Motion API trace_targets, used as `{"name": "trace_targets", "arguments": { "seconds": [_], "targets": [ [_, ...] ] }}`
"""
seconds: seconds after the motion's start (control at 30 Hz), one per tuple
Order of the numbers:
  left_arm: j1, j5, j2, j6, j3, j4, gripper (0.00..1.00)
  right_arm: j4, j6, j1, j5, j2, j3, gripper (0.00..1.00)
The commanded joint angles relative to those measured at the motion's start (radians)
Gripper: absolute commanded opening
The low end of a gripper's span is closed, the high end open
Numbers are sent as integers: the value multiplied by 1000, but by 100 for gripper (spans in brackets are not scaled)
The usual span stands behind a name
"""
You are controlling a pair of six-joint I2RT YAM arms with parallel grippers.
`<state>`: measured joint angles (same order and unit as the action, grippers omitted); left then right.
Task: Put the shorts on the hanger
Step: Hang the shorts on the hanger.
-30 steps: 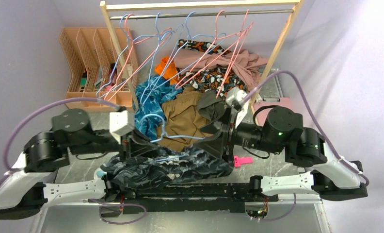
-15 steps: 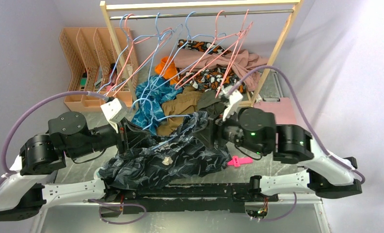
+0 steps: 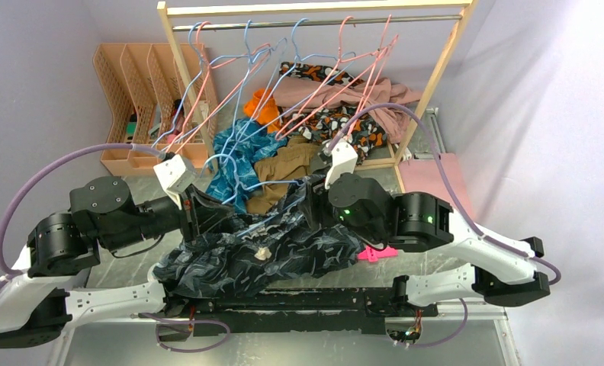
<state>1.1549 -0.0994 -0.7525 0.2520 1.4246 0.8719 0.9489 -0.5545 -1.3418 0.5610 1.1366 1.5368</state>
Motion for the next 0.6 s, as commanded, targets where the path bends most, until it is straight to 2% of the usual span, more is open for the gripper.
{"name": "trace_targets", "arguments": {
  "seconds": [0.0,0.1,0.2,0.33,0.57],
  "targets": [
    [-4,48,11,8,-5,-75,7,73,-41,0,92,41,53,47],
    [-4,81,10,2,-9,-83,7,99,-41,0,97,66,81,41],
    [-4,114,7,-3,-18,-93,7,103,-30,0,91,77,102,29],
    [-4,149,6,-3,-38,-112,7,117,-8,0,61,95,155,0],
    [-4,159,-23,-23,-34,-115,7,66,54,0,-166,105,311,0]
  ]
}}
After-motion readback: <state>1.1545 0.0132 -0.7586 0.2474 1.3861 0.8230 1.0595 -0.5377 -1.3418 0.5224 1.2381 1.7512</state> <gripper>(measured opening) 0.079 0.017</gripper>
